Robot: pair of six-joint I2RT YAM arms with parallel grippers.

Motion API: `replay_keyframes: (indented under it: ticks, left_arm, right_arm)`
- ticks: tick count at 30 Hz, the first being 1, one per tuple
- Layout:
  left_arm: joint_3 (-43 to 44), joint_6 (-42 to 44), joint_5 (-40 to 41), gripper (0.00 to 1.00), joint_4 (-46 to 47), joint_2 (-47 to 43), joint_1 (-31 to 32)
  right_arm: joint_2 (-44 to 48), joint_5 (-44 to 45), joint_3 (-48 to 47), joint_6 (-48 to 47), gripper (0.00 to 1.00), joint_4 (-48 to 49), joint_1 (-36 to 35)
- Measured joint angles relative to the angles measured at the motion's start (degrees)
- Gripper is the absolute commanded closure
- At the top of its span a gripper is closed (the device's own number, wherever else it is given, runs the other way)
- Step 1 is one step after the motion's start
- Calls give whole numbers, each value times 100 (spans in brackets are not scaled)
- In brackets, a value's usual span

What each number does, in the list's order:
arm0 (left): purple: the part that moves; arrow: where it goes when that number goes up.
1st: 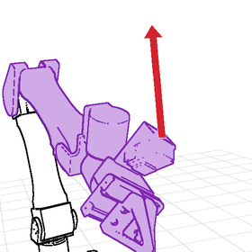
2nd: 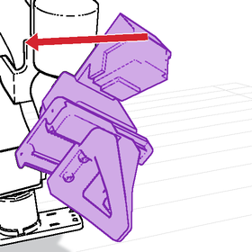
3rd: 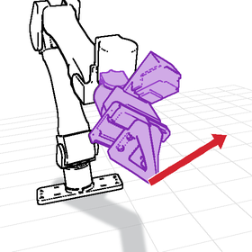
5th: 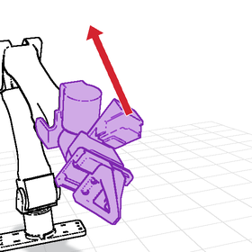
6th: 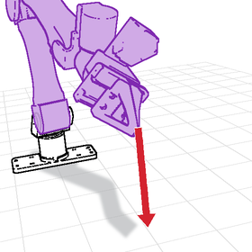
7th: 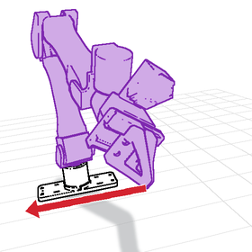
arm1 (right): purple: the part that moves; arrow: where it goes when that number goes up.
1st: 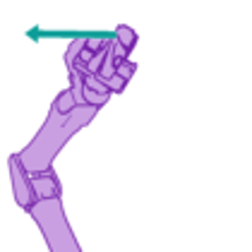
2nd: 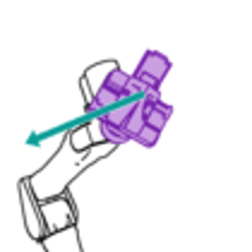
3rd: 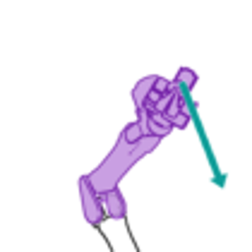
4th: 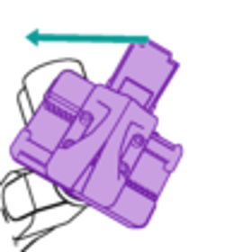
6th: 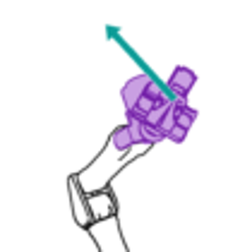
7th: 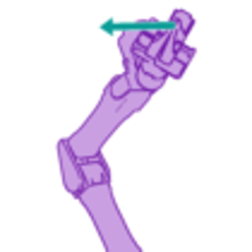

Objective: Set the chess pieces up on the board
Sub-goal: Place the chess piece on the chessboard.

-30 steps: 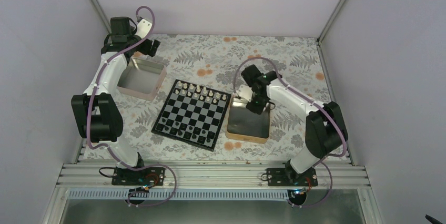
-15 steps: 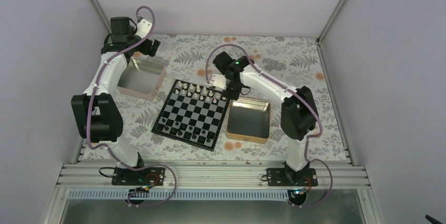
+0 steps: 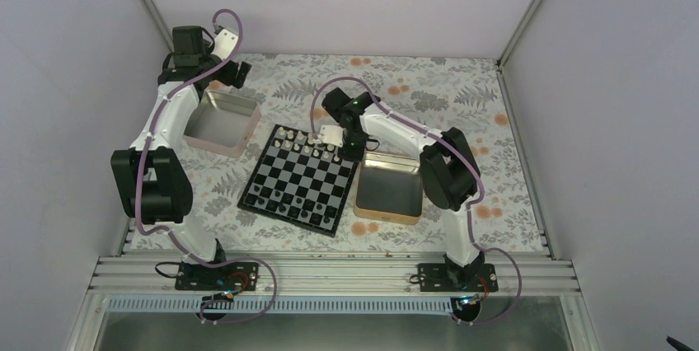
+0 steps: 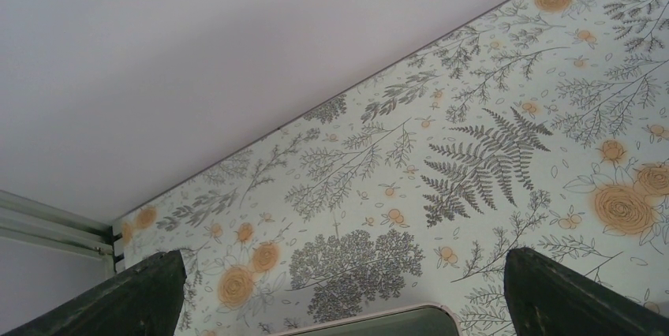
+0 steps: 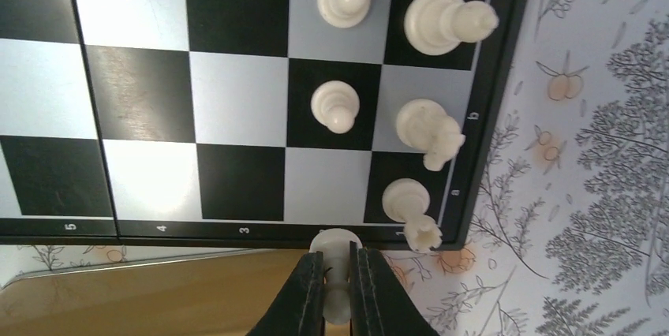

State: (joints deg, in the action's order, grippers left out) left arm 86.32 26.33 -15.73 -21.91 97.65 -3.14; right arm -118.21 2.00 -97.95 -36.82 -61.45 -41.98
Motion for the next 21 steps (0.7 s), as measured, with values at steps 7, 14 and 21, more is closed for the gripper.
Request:
replay_keyframes:
  ticks: [7,14,21]
  left_arm:
    - [0,0,0,0,0,0,0]
    - [0,0,0,0,0,0,0]
    - [-2,0,0,0,0,0,0]
  right_arm:
    - [-37,-208,136,-50,94,149,-9]
    - [-291,-264,136,-94,94,330,-9]
    - [-365,-260,179,-114,94,396,0]
